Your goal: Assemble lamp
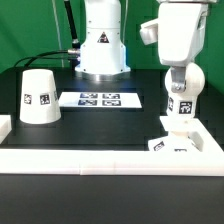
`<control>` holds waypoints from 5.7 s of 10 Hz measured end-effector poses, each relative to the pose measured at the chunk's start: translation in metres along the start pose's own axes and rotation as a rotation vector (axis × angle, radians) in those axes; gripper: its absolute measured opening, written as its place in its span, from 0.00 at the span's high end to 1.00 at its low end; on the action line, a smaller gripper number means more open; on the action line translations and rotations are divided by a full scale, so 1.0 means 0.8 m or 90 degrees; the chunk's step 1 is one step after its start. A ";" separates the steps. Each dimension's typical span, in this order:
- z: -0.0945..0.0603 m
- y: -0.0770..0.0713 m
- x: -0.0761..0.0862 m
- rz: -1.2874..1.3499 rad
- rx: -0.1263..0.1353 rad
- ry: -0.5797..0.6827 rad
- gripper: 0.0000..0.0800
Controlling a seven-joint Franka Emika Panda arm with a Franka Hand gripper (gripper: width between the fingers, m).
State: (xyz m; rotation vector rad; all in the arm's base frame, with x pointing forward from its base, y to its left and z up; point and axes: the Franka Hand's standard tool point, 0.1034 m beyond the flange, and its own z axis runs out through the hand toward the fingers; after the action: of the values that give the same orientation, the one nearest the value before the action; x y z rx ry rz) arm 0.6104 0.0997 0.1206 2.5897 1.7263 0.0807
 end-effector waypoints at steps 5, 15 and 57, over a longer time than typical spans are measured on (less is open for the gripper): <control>0.000 -0.001 0.001 0.148 0.001 0.001 0.28; -0.002 0.000 0.002 0.757 -0.002 0.001 0.28; 0.004 -0.003 0.013 0.010 0.001 -0.026 0.28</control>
Offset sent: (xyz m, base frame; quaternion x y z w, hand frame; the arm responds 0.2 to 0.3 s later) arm 0.0000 0.0000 0.0000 0.0000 0.0000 0.1296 0.9916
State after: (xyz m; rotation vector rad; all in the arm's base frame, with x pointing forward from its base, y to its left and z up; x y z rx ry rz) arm 0.6121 0.1104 0.1178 2.5872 1.6947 0.0266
